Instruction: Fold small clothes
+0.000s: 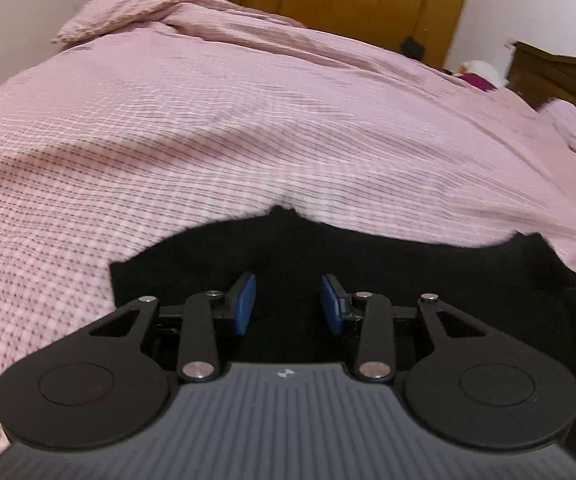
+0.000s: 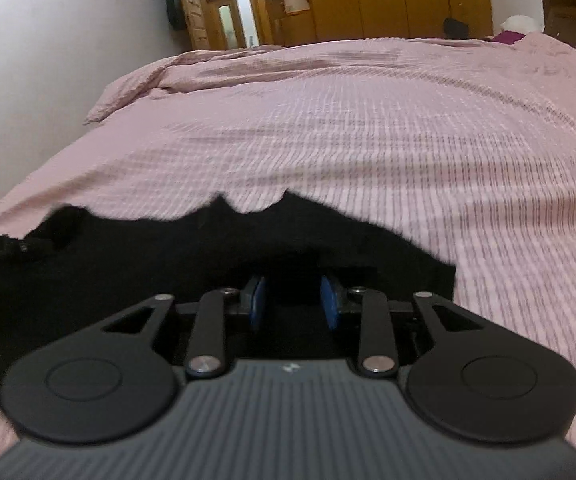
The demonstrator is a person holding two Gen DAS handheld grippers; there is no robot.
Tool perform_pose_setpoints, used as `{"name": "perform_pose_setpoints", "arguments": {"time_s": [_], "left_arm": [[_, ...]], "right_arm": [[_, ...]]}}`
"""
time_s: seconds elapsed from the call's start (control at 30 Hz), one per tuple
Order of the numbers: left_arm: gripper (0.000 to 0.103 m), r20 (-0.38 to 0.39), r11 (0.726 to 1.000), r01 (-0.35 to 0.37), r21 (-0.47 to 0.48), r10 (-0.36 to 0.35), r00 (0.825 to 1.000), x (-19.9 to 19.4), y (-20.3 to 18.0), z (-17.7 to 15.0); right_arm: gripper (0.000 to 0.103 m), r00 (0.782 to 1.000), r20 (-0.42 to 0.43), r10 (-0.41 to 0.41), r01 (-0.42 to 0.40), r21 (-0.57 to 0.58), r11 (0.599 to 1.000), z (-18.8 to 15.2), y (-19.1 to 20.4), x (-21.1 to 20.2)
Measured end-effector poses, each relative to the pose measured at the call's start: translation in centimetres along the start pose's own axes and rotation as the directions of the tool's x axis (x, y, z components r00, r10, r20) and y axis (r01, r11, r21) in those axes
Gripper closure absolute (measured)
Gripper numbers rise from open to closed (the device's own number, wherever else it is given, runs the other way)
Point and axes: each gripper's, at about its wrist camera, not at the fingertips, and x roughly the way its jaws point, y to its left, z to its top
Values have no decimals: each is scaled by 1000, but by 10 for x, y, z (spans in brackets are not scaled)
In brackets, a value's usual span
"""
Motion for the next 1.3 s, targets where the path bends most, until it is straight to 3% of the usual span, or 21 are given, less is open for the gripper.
{"name": "perform_pose_setpoints", "arguments": {"time_s": [0.1,0.2,0.4,0.5,0.6,0.73,0.83,0.9,0.97,1.17,1.3], "left_arm": [[61,13,1000,-14,5,14,1000,11,4,0],[61,42,997,-71,27,70,997,16,5,-3],[63,41,997,-75,18,74,996,11,3,4],[62,42,1000,-23,11,22,999,-7,-2,10],[62,43,996,78,-30,-77,996,-27,-7,15],[61,29,979,204,15,-205,978,-43,-27,10],[61,-35,963,265,50,-263,964,-32,-49,0],[61,-91,968,241,74,-234,968,-12,-59,-7],[62,-118,984,157,86,-146,982,14,-61,-11],[63,-52,995,24,94,-19,998,45,-52,9],[63,-40,995,21,93,-17,999,50,-47,12]], "right_arm": [[72,1000,-12,-29,29,5,1000,6,-6,18],[73,1000,-5,-23,23,39,999,4,-12,27],[72,1000,2,-19,19,86,996,7,-13,17],[70,1000,25,4,-5,78,997,17,-4,1],[69,997,31,64,-65,42,997,23,10,-14],[69,983,-7,185,-185,-44,982,20,37,-28],[70,970,-61,234,-240,-110,965,17,60,-22],[70,967,-117,227,-243,-146,959,13,75,-6],[71,968,-167,185,-210,-150,966,7,83,15],[72,983,-110,150,-157,-60,986,15,79,55],[72,985,-96,141,-145,-38,989,19,76,68]]}}
